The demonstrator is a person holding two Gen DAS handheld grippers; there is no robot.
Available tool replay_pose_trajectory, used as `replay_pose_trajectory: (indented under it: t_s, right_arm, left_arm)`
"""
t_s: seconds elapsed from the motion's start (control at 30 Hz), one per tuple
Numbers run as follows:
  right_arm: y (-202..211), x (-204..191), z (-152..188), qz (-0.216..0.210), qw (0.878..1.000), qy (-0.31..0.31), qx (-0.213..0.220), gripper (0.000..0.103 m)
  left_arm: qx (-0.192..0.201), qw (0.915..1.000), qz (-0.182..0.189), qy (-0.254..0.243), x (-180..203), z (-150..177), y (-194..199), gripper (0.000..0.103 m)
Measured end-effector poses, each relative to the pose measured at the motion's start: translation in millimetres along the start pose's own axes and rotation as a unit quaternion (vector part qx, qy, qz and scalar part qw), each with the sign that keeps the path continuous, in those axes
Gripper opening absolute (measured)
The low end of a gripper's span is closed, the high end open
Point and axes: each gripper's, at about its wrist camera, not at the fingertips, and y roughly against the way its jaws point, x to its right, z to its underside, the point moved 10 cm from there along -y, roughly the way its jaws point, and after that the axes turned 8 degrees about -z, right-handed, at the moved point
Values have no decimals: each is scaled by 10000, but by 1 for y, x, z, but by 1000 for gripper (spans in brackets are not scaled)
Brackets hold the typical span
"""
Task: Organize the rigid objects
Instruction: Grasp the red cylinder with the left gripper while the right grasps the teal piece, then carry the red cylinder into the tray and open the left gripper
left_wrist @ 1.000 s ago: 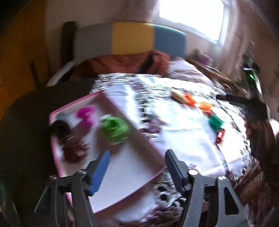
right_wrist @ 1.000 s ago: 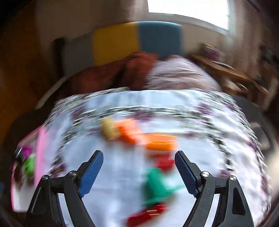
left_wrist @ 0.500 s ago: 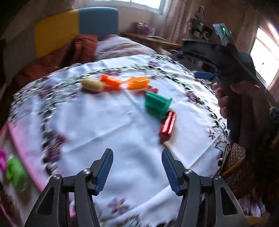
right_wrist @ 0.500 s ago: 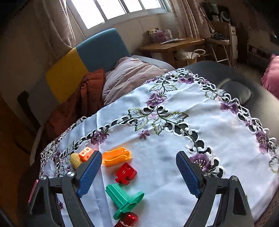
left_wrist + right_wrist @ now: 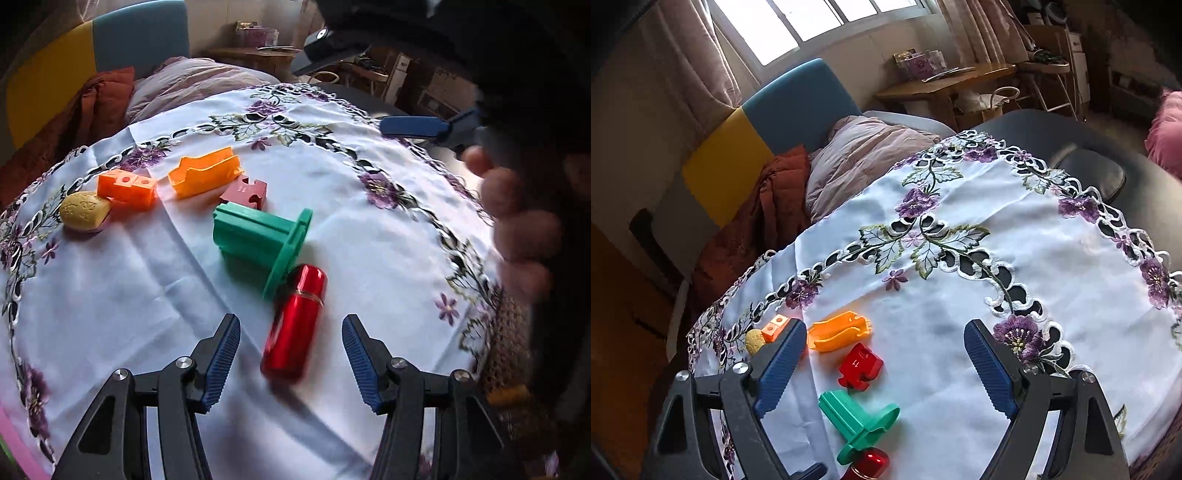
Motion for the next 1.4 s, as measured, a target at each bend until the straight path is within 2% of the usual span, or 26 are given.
replay_pose_trajectory:
  t_s: [0.07, 0.1, 0.3, 0.43, 0.5, 0.67, 0.77, 1.17, 1.2, 1.23, 1.4]
  right_arm:
    - [-1, -1, 1, -9, 10000, 17, -25, 88]
    - [-2, -1, 1, 4, 10000, 34, -46, 88]
    - [-11, -13, 10, -220, 9991, 204, -293, 88]
    - [-24, -32, 27, -457, 9949, 547, -720, 84]
    - [-31, -40, 38, -443, 9914, 814, -925, 80]
    - [-50, -48, 66, -253, 9799, 1320, -1476, 56]
    - [-62, -47, 80, -77, 9718, 1550, -1774, 51]
    - [-79, -38, 98, 223, 9597, 1833, -2119, 51]
    - [-81, -38, 100, 246, 9576, 1892, -2160, 47]
    - [-82, -40, 102, 253, 9555, 1947, -2202, 31]
    - [-84, -49, 111, 286, 9446, 2345, -2277, 31]
  left_arm:
    - [-90, 9999, 85, 91, 1, -1, -9, 28]
    - [-38, 9999, 32, 114, 1, -1, -10, 26]
    - [78, 9993, -139, 352, -15, 21, 8, 26]
    - [168, 9978, -402, 508, -36, 51, 26, 26]
    - [210, 9965, -524, 623, -45, 60, 32, 26]
    - [441, 9940, -535, 847, -59, 73, 39, 26]
    - [552, 9932, -596, 838, -59, 74, 39, 26]
    - [705, 9893, -286, 1242, -61, 73, 42, 26]
    - [720, 9893, -299, 1230, -60, 73, 42, 26]
    - [729, 9895, -323, 1208, -60, 72, 42, 26]
    - [724, 9892, -335, 1230, -60, 73, 43, 26]
